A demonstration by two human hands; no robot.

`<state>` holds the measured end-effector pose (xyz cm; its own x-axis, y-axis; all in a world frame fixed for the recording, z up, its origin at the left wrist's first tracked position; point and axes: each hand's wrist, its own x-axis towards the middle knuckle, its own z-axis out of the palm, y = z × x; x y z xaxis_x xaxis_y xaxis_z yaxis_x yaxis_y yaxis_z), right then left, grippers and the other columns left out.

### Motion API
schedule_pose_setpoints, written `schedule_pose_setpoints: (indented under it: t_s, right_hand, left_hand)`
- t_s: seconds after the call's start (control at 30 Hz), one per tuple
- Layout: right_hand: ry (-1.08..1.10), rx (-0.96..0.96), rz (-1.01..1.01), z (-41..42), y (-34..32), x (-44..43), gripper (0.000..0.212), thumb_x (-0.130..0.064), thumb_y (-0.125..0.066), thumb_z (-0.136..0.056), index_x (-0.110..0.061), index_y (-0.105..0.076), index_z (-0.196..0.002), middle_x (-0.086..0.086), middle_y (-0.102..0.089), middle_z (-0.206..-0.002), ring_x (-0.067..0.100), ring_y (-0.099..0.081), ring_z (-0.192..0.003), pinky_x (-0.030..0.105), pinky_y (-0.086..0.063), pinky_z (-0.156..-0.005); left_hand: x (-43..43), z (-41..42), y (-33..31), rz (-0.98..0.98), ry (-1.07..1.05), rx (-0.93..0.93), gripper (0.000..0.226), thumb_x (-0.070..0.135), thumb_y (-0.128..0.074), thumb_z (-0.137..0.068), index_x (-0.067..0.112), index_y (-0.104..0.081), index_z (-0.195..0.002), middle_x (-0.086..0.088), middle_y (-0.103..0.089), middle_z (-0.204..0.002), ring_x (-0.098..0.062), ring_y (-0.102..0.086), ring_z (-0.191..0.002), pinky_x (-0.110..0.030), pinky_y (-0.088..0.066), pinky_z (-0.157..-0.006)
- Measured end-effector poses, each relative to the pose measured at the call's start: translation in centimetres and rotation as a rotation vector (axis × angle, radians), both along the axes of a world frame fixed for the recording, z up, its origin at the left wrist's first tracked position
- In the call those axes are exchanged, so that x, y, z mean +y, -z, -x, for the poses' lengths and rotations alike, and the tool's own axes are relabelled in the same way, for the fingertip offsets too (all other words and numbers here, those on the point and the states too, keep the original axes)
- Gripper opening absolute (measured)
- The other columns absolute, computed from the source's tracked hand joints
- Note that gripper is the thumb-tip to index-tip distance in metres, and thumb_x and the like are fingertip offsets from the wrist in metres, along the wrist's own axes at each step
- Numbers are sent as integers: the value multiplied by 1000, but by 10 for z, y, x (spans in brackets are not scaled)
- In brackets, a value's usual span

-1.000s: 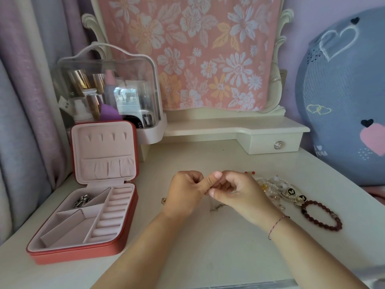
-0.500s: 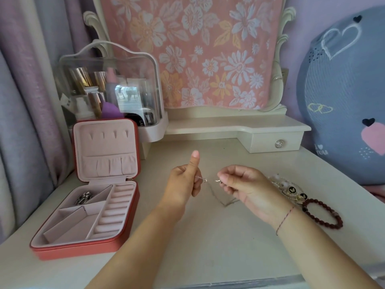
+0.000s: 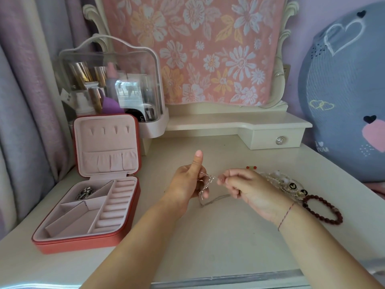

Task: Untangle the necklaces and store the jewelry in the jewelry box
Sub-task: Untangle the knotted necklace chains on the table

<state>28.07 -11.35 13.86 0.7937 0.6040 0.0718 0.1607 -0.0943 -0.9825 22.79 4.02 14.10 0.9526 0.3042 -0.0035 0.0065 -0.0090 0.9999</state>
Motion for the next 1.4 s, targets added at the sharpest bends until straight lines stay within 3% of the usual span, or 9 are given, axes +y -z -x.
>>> schedule_pose_setpoints:
  t_s: [0.13,0.27,0.37,0.47,0.63,0.9,1.03,1.17,1.4]
  right_hand:
    - [8,121,-58,-4,1,0,30,7,-31,-91,-10,-52,-77,-2,-36,-58,12,-30,-52,24,-27,-52]
    - [-34,171,-102,-2,2,-1,26,3,-33,-99,-8,-56,-95,2,-47,-63,13,-40,-49,23,-38,-49]
    - [-76,247,-128,-1,1,-2,21,-6,-37,-101,-6,-58,-100,1,-45,-63,11,-35,-46,21,-29,-43]
    - [-96,124,-59,1,1,-1,17,-24,-56,-94,-8,-60,-95,-5,-36,-61,7,-26,-47,18,-21,-44]
    - [-30,-31,-35,1,2,2,6,-14,-68,-86,-9,-66,-85,-7,-45,-58,3,-30,-45,18,-23,-46]
    - [82,10,-165,-1,1,3,14,-7,-62,-90,-11,-65,-77,-6,-33,-51,8,-24,-44,19,-21,-43]
    - [130,35,-192,-3,0,2,12,-7,-62,-89,-8,-63,-77,-2,-29,-53,10,-23,-45,20,-19,-43]
    - [136,36,-204,-4,0,2,11,-7,-60,-90,-7,-62,-79,-2,-31,-53,9,-24,-43,18,-20,-42]
    - [150,11,-226,-4,0,1,8,-7,-61,-90,-2,-64,-84,0,-31,-53,8,-26,-43,17,-22,-41]
  left_hand:
    - [1,0,0,84,76,30,56,63,-39,-91,16,-35,-60,-5,-51,-57,-21,-47,-43,-25,-37,-50]
    - [0,0,1,131,78,-3,53,59,-41,-92,16,-37,-61,-5,-54,-58,-20,-51,-49,-25,-44,-55]
    - [0,-1,1,89,55,-44,51,55,-44,-93,16,-40,-59,-2,-56,-58,-18,-54,-54,-24,-44,-58]
    - [-1,-3,2,25,42,-53,52,51,-43,-96,15,-46,-57,1,-55,-52,-13,-53,-54,-24,-45,-62]
    - [-1,-3,3,-27,34,-53,55,53,-42,-96,14,-48,-58,2,-56,-52,-11,-52,-55,-28,-47,-71]
    - [-2,-3,4,92,92,31,49,61,-45,-89,13,-49,-82,-5,-65,-65,-19,-59,-55,-27,-44,-59]
    - [-3,-3,4,51,78,16,50,58,-61,-71,18,-58,-100,4,-66,-89,-13,-63,-76,-25,-42,-69]
    - [1,-5,7,-103,-12,-93,16,33,-73,-81,19,-67,-85,11,-60,-78,4,-53,-68,-11,-41,-67]
    - [-3,-2,4,-70,46,-124,8,22,-76,-80,15,-74,-77,11,-72,-70,4,-63,-66,-7,-45,-65]
